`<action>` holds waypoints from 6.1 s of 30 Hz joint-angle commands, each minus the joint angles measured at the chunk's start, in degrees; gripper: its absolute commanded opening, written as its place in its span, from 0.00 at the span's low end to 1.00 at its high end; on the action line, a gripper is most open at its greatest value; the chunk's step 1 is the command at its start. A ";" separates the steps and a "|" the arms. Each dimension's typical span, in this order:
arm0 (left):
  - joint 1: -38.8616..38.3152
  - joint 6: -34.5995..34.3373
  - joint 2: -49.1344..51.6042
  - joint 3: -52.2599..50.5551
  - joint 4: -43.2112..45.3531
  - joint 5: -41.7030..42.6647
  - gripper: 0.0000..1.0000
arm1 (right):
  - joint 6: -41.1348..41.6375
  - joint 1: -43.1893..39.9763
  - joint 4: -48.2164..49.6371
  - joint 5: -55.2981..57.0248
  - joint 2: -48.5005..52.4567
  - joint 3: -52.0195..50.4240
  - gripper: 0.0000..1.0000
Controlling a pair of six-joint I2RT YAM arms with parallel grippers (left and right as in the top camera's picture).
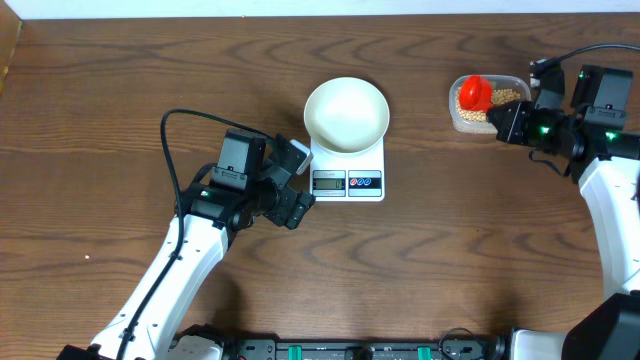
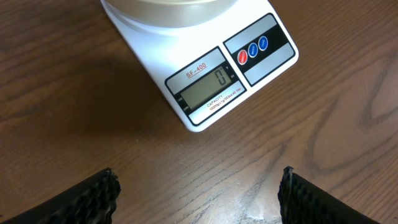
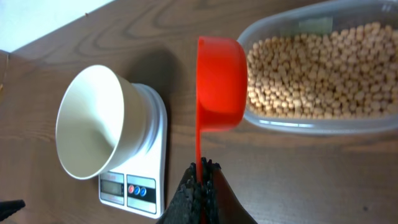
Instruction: Scoop item into bowl and weigh 50g on scale
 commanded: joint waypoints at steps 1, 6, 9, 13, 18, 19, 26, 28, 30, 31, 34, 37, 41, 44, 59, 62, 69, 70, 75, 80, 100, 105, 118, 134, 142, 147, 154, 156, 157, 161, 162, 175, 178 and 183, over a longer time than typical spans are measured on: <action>-0.11 0.09 0.04 -0.28 -0.17 0.70 0.85 | 0.66 -0.20 -1.40 -0.90 -1.18 0.94 0.01; -0.11 0.13 0.04 -0.28 -0.11 0.28 0.90 | 0.66 -0.17 -2.38 -0.94 -1.18 0.94 0.01; -0.11 0.13 0.04 -0.28 -0.15 0.28 0.91 | 0.63 -0.17 -2.34 -0.94 -1.18 0.94 0.01; -0.11 0.13 0.04 -0.28 -0.15 0.28 0.92 | 0.63 -0.20 -2.36 -0.94 -1.18 0.94 0.01; -0.11 0.13 0.04 -0.28 -0.13 0.28 0.92 | 0.59 -0.20 -2.10 -0.87 -1.18 0.94 0.01; -0.11 0.11 0.04 -0.28 -0.13 0.28 0.92 | 0.59 -0.20 -2.08 -0.66 -1.18 0.94 0.01; -0.11 0.13 0.04 -0.28 0.50 0.28 0.93 | -0.98 -0.20 -2.10 -0.28 -1.18 0.94 0.01; -0.11 0.13 0.04 -0.28 0.48 0.28 0.93 | -2.29 -0.20 -2.10 -0.24 -1.18 0.94 0.01; -0.11 0.13 0.04 -0.28 0.46 0.28 0.93 | -2.43 -0.20 -2.10 0.74 -1.18 0.94 0.01; -0.11 0.13 0.04 -0.28 0.46 0.28 0.93 | -2.40 -0.20 -2.10 1.05 -1.18 0.94 0.01; -0.11 0.13 0.04 -0.28 0.46 0.28 0.93 | -2.43 -0.20 -2.19 1.75 -1.18 0.94 0.01; -0.11 0.13 0.04 -0.28 0.46 0.28 0.93 | -2.43 -0.20 -2.29 2.80 -1.18 0.94 0.01; -0.11 0.13 0.04 -0.28 0.46 0.28 0.93 | -2.45 -0.20 -2.21 4.94 -1.18 0.94 0.01; -0.11 0.13 0.04 -0.28 0.46 0.28 0.93 | -3.56 -0.20 -2.34 5.29 -1.18 0.94 0.01; -0.11 0.13 0.04 -0.28 0.44 0.28 0.93 | -4.81 -0.20 -3.52 5.29 -1.18 0.94 0.01; -0.11 0.11 0.04 -0.28 0.44 0.28 0.93 | -4.81 -0.20 -3.34 5.29 -1.18 0.94 0.01; -0.11 0.13 0.04 -0.28 0.44 0.28 0.93 | -4.81 -0.20 -3.41 5.29 -1.18 0.94 0.01; -0.11 0.11 0.04 -0.28 0.44 0.28 0.93 | -4.79 -0.20 -3.45 5.29 -1.18 0.94 0.01; -0.11 0.13 0.04 -0.28 0.44 0.28 0.93 | -4.79 -0.20 -3.50 5.29 -1.18 0.94 0.01; -0.11 0.13 0.04 -0.28 0.44 0.28 0.93 | -4.79 -0.20 -3.65 5.29 -1.18 0.94 0.01; -0.04 0.11 0.04 -0.28 0.44 0.04 0.93 | -4.81 -0.20 -3.61 5.29 -1.18 0.94 0.01; 1.11 0.13 0.04 -0.28 0.46 0.02 0.93 | -4.83 -0.20 -3.63 5.31 -1.18 0.94 0.01; 1.79 0.13 0.04 -0.28 0.44 0.04 0.94 | -5.01 -0.20 -3.63 5.31 -1.18 0.94 0.01; 1.79 0.13 0.04 -0.28 0.44 0.04 0.93 | -5.01 -0.22 -11.23 17.90 -1.20 9.14 0.01; 1.79 0.13 0.04 -0.28 0.44 0.04 0.93 | -5.11 -0.24 -13.88 29.20 -0.94 11.76 0.01; 1.79 0.13 0.04 -0.28 0.44 0.07 0.93 | -8.90 -0.17 -12.92 29.24 1.14 11.06 0.01; 1.79 0.13 0.04 -0.28 0.44 0.04 0.94 | -10.58 0.81 -8.92 28.61 5.18 10.16 0.01; 1.79 0.13 0.04 -0.28 0.44 0.07 0.93 | -10.80 1.46 -7.21 28.57 6.56 10.16 0.01; 1.79 0.13 0.04 -0.28 0.44 0.07 0.93 | -10.78 1.77 -6.43 28.57 7.15 10.16 0.01; 1.79 0.13 0.04 -0.28 0.44 0.04 0.93 | -10.78 2.56 -4.48 27.17 9.90 10.16 0.01; 1.79 0.13 0.04 -0.28 0.44 0.04 0.93 | -10.78 2.56 -4.24 26.62 10.84 10.16 0.01; 1.79 0.13 0.04 -0.28 0.44 0.04 0.93 | -8.92 2.51 -2.75 12.81 20.96 10.16 0.01; 1.79 0.13 0.04 -0.28 0.44 0.04 0.93 | -6.82 2.16 -3.02 9.51 22.69 10.16 0.01; 1.79 0.13 0.04 -0.28 0.44 0.07 0.93 | -5.73 0.37 -3.48 4.98 22.82 10.16 0.01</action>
